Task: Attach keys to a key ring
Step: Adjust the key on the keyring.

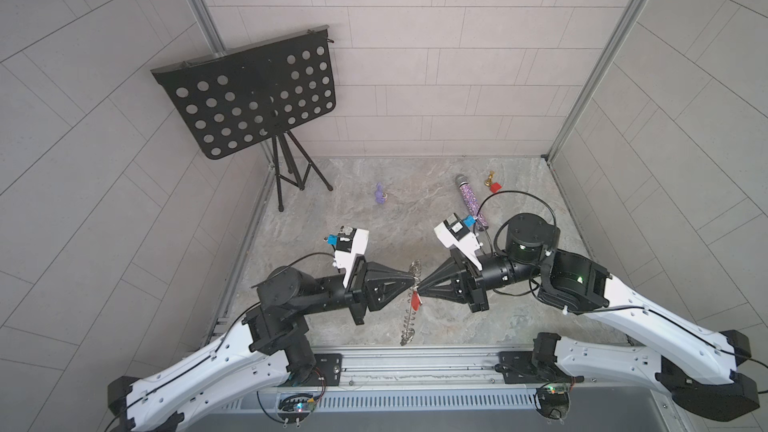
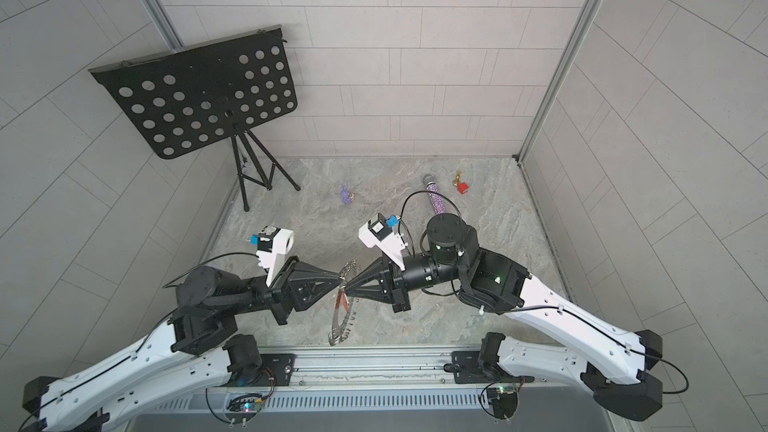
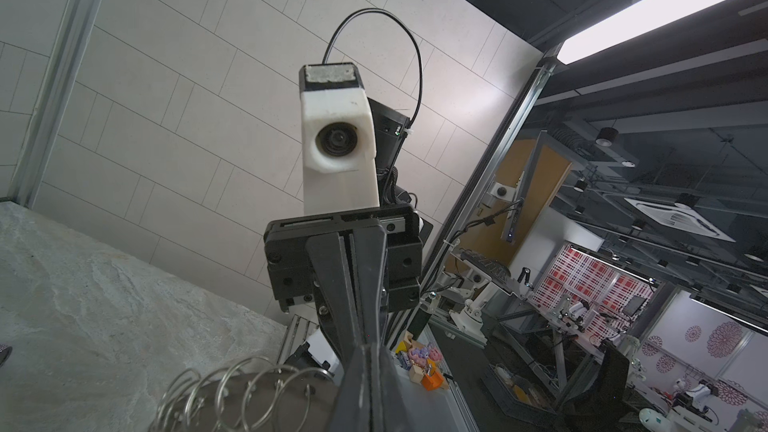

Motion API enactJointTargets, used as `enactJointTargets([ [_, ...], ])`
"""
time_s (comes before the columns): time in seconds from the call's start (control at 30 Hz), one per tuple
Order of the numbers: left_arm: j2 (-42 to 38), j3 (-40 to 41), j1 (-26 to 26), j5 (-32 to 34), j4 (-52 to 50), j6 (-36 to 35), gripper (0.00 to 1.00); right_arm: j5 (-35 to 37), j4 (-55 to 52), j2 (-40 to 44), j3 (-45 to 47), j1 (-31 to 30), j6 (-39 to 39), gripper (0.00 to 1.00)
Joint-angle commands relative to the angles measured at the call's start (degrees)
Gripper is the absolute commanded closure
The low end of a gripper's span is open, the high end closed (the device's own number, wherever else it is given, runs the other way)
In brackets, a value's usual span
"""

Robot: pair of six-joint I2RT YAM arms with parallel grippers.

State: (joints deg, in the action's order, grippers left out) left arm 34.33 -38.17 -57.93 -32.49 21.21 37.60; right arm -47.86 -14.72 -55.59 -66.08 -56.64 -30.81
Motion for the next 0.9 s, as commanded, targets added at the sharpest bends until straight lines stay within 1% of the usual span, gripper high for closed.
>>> enactJointTargets([
  [0.0,-0.38,-0.31,-0.17,0.07,6.48,0.18,1.0,-0.49,1.42,0.29,0.86,-0.4,-0.91,0.99],
  [0.2,-0.05,-0.26,-0.15,0.07,6.95,0.36,1.0,-0.47,2.59,0.22,1.1,-0.45,-1.36,0.96],
  [0.33,0.04,-0.14,-0.19,0.02,7.09,0.36,1.0,-0.46,2.86,0.23,1.13,-0.49,-1.47,0.97],
  [0.4,-0.05,-0.11,-0.17,0.03,7.43,0.45,1.0,-0.57,3.11,0.22,1.35,-0.49,-1.62,1.0],
  [0.47,-0.13,0.15,-0.17,0.1,8.36,0.7,1.0,-0.57,3.68,0.14,1.69,-0.54,-1.96,1.0],
  [0.7,0.72,2.11,-0.16,0.72,16.49,3.63,1.0,0.25,6.09,-0.2,2.78,-0.49,-2.82,1.0],
  [0.73,1.04,2.29,-0.17,0.85,17.89,5.69,1.0,0.47,6.61,-0.24,2.9,-0.57,-2.86,1.0],
  [0.87,2.18,3.09,-0.4,1.29,22.87,8.12,1.0,1.47,8.73,-0.69,3.28,-0.48,-3.51,1.0],
])
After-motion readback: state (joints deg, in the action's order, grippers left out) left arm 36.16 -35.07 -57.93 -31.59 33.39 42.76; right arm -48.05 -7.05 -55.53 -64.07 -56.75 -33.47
